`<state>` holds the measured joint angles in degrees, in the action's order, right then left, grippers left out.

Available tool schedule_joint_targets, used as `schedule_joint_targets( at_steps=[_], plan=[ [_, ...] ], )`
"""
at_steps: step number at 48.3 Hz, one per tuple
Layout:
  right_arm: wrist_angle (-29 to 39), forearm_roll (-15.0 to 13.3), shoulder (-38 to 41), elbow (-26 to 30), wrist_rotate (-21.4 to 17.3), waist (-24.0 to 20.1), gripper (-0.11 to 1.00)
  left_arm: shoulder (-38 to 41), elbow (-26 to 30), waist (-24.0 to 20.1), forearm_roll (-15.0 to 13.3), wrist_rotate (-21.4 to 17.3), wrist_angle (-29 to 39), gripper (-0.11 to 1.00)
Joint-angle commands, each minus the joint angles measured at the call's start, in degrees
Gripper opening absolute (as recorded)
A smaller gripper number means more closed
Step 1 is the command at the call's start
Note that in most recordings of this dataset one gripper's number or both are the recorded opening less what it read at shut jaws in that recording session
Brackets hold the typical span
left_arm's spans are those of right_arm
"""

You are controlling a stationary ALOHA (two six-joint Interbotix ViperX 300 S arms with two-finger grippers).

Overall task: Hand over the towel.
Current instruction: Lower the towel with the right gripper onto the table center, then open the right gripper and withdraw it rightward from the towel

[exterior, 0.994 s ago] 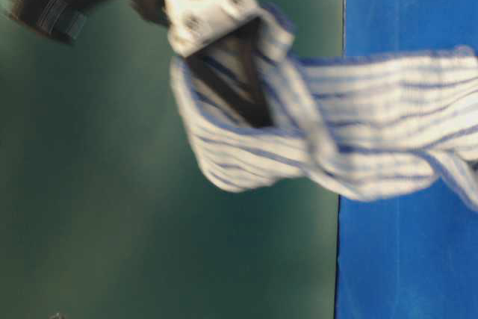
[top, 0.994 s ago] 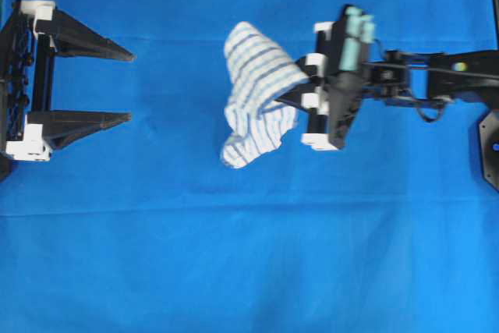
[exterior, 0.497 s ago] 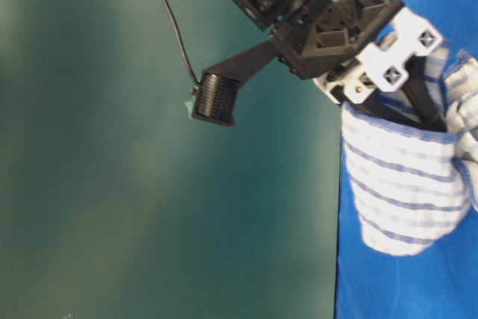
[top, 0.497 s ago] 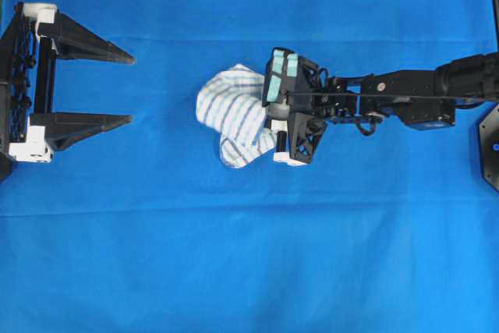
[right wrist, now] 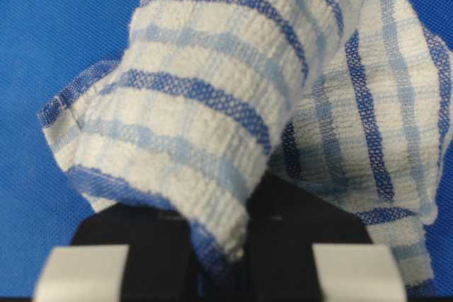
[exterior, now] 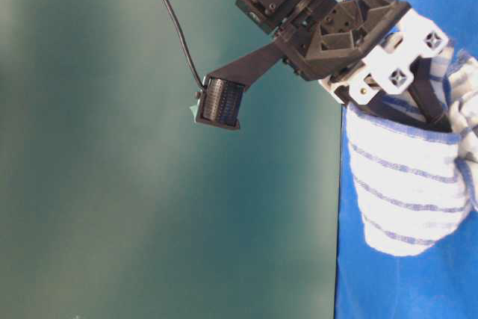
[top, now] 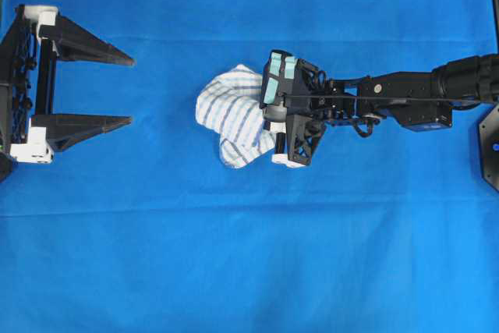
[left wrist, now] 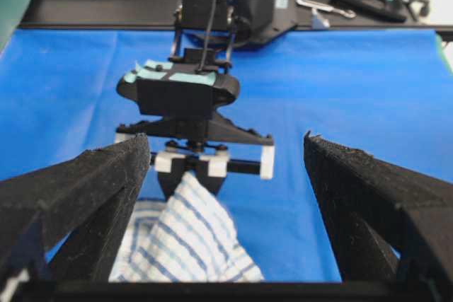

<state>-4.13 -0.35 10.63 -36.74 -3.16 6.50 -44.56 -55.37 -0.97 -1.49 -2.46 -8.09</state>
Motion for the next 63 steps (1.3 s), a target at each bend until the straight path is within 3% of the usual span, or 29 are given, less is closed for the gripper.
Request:
schedule_joint_targets(
  at_steps=[1, 7, 11, 38, 49, 63],
  plan=[
    [0.2, 0.3, -1.0, 1.1, -0.8, 0.1, 0.18, -0.1, 0.5, -0.1, 0.0, 0.1, -0.5, 0.91],
    [1.1, 0.3, -2.8, 0.8, -1.1, 0.1, 0.55, -0.1, 0.4, -0.1, 0.0, 0.1, -0.6, 0.91],
    [1.8, 0.3, -5.6, 0.2, -1.1, 0.0, 0.71, -0.1, 0.4, -0.1, 0.0, 0.1, -0.6, 0.91],
    [-0.7, -2.1, -33.0, -7.3, -0.5, -0.3, 0.70, -0.1, -0.1, -0.1, 0.0, 0.1, -1.3, 0.91],
    [-6.4, -2.5, -37.7, -11.5, -0.4, -0.3, 0.70, -0.1, -0.4, -0.1, -0.1, 0.1, -2.5, 0.91],
    [-8.2, -2.5, -37.7, -12.1, -0.4, -0.3, 0.70, -0.1, -1.0, -0.1, -0.1, 0.1, -3.3, 0.91]
  ],
)
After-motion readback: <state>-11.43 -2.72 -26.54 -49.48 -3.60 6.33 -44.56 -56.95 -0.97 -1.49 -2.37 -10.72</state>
